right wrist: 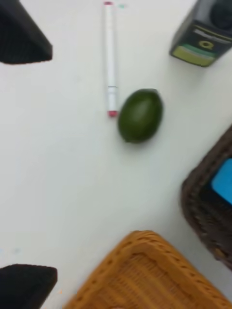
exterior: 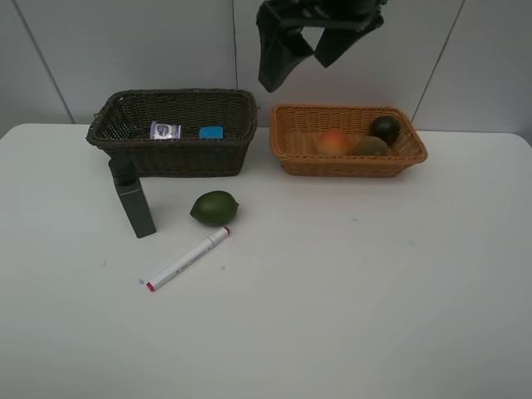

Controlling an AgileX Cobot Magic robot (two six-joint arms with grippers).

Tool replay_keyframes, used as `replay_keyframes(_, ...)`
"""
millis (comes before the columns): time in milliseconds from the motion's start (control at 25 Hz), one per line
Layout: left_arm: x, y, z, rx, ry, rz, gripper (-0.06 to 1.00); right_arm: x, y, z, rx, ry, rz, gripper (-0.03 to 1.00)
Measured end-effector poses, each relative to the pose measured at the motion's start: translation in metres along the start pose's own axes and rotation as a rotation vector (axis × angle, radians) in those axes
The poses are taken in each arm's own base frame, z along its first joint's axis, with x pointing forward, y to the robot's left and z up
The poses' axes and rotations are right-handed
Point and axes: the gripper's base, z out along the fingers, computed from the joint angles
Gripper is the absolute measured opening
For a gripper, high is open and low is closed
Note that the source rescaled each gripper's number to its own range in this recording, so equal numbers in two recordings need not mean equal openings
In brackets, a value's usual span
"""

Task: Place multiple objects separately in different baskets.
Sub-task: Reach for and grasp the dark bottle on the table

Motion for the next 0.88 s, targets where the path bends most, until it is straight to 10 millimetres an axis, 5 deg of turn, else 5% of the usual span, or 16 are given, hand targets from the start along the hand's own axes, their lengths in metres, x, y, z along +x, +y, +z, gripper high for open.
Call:
replay_keyframes(400,0.0,0.0,0.0,0.0,0.0,0.0,0.82,0.121,0.012,-0.054,0.006,-0.062,0.004,1.0)
replay_keyframes(880,0.0,0.0,0.0,0.0,0.0,0.0,0.82,0.25,0.025,-0.077,0.02,-0.207,0.006,1.0)
